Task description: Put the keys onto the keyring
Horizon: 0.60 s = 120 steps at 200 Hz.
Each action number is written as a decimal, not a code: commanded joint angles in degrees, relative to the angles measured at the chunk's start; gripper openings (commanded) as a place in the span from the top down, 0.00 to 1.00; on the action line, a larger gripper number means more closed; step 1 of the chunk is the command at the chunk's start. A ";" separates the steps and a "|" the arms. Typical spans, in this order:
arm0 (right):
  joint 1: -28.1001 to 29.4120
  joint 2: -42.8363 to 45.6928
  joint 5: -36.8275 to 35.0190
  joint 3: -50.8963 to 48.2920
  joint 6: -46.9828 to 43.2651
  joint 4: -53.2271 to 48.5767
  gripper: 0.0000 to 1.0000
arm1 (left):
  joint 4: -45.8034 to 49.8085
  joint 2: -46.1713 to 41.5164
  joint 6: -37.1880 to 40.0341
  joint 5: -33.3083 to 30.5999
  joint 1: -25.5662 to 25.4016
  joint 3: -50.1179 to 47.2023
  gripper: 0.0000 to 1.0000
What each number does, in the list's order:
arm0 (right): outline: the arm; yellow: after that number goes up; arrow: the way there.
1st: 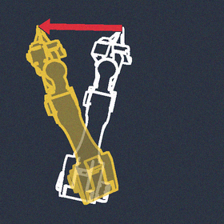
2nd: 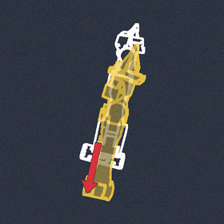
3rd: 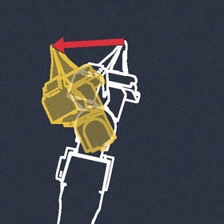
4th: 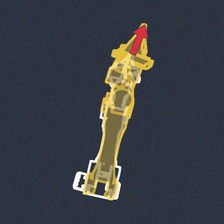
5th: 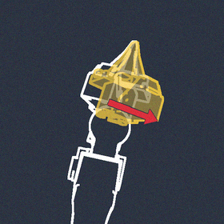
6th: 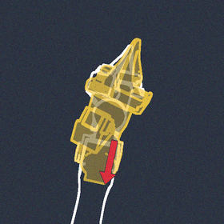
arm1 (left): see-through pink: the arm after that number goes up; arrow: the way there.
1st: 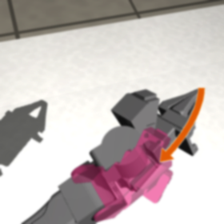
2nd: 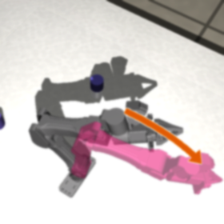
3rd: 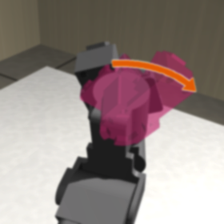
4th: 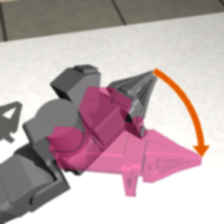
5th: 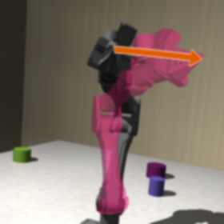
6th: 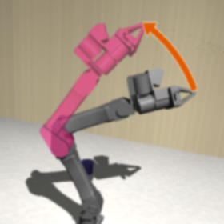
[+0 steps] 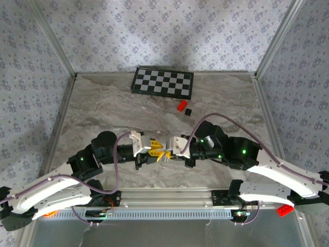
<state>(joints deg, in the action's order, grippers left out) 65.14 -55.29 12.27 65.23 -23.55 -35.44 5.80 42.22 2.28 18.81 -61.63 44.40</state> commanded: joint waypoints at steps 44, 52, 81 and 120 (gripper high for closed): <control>0.33 -0.27 -0.07 2.54 -1.22 -1.28 1.00 | 0.17 0.64 0.38 0.18 0.02 0.42 0.74; 0.33 -0.28 0.17 2.60 -1.13 -1.00 1.00 | 0.17 0.83 0.39 0.18 0.01 0.33 0.74; 0.32 -0.32 0.81 2.45 -0.87 -0.17 1.00 | 1.15 0.81 0.89 -0.69 0.01 -0.18 0.75; 0.24 -0.73 1.51 2.22 -0.83 0.20 1.00 | 2.89 0.81 1.17 -1.66 -0.01 -0.54 0.75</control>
<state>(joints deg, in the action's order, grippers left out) 65.17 -55.92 12.21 65.87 -23.88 -36.67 7.05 43.09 2.50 18.57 -61.63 44.38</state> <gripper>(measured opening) 0.050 0.250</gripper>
